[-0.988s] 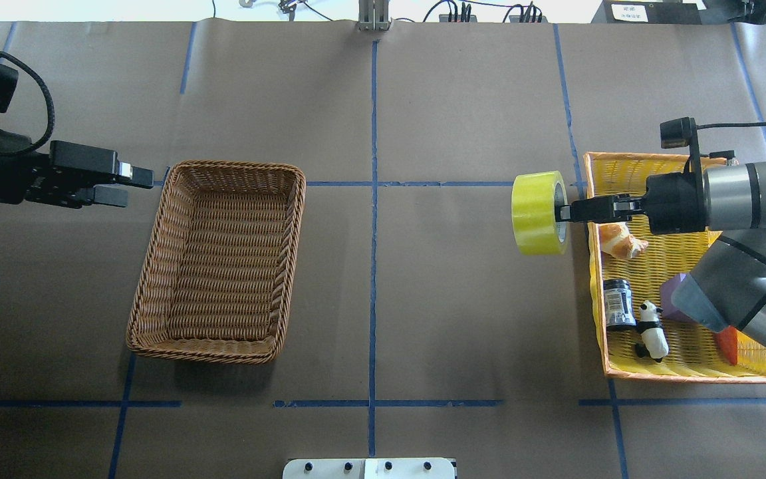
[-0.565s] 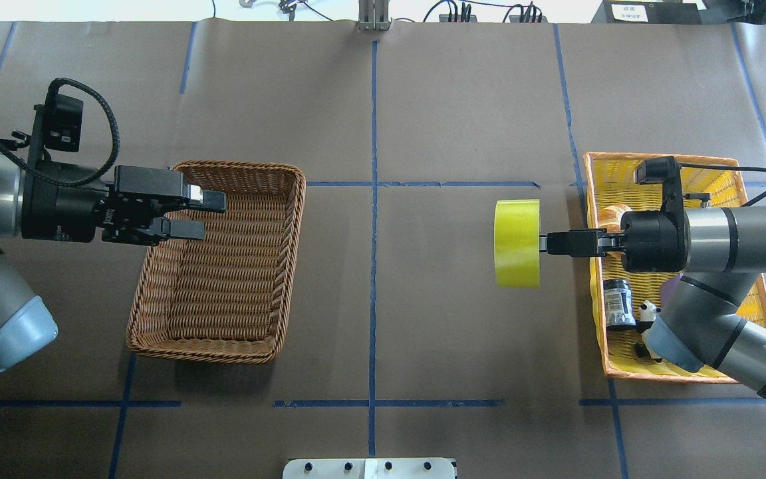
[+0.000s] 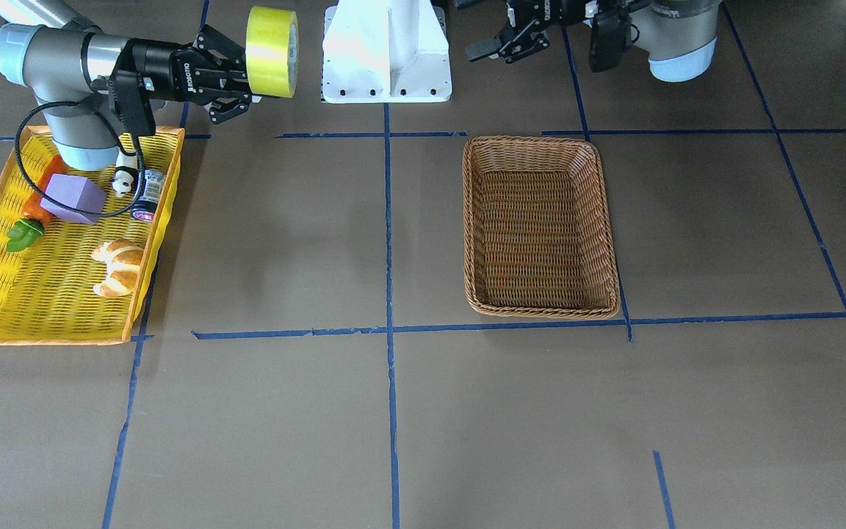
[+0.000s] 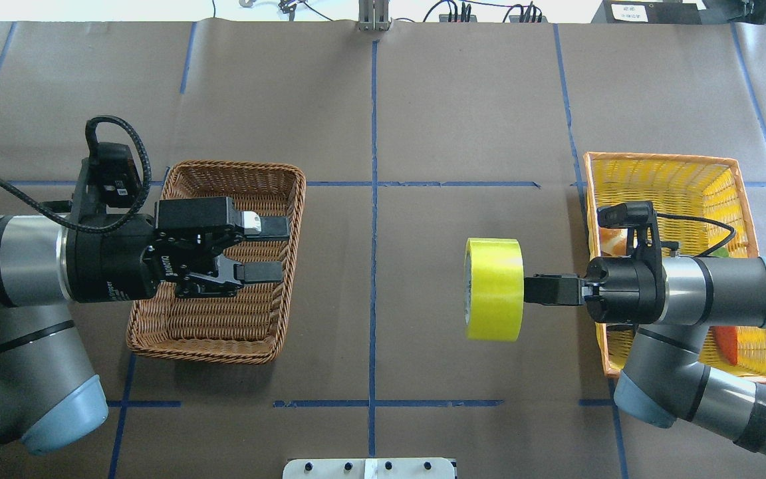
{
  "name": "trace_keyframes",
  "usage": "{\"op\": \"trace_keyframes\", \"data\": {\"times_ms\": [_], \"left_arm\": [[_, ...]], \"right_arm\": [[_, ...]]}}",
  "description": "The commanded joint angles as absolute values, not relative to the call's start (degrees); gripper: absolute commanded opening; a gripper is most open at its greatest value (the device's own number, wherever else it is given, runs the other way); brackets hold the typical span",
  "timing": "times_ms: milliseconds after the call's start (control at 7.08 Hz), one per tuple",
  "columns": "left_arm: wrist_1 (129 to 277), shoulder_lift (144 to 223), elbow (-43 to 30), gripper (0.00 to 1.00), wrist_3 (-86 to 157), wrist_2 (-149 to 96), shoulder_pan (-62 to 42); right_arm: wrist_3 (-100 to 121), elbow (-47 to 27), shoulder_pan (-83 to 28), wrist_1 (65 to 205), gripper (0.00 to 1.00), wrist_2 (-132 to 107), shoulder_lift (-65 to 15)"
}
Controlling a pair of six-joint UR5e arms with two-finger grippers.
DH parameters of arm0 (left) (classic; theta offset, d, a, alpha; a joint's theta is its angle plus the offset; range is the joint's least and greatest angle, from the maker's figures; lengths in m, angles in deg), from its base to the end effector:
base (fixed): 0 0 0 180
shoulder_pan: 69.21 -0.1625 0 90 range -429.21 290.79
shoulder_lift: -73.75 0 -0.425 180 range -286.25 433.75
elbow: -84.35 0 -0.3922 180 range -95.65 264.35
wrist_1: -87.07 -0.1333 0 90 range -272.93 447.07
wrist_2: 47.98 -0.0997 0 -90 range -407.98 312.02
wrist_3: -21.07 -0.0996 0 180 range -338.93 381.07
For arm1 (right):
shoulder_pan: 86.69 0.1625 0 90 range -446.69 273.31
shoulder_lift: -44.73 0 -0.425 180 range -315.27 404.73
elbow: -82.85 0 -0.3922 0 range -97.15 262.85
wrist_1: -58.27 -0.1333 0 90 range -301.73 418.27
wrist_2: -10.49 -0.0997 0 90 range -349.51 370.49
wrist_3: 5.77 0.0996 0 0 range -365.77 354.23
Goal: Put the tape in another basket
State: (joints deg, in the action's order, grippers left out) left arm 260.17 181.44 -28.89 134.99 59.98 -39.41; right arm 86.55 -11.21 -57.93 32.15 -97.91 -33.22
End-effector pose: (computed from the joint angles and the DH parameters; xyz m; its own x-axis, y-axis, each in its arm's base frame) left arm 0.3379 -0.3118 0.1748 -0.5457 -0.1320 -0.8275 0.0325 0.9834 -0.1783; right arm -0.3617 -0.3147 0.3320 -0.5989 -0.2849 0.7484 -0.2276 0.9566 0.1820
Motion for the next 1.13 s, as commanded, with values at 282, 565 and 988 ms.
{"op": "trace_keyframes", "data": {"times_ms": [282, 565, 988], "left_arm": [[259.8, 187.1, -28.0, 1.00, 135.2, 59.0, -44.7], [259.8, 188.0, -28.0, 1.00, 135.3, 59.0, -44.8], [259.8, 188.4, -28.1, 1.00, 135.2, 59.0, -44.8]], "right_arm": [[87.1, -14.0, -59.6, 41.6, 0.00, -96.9, -28.1], [87.1, -14.8, -60.0, 42.7, 0.00, -95.3, -27.5], [87.0, -15.1, -62.8, 42.8, 0.00, -93.0, -27.4]]}}
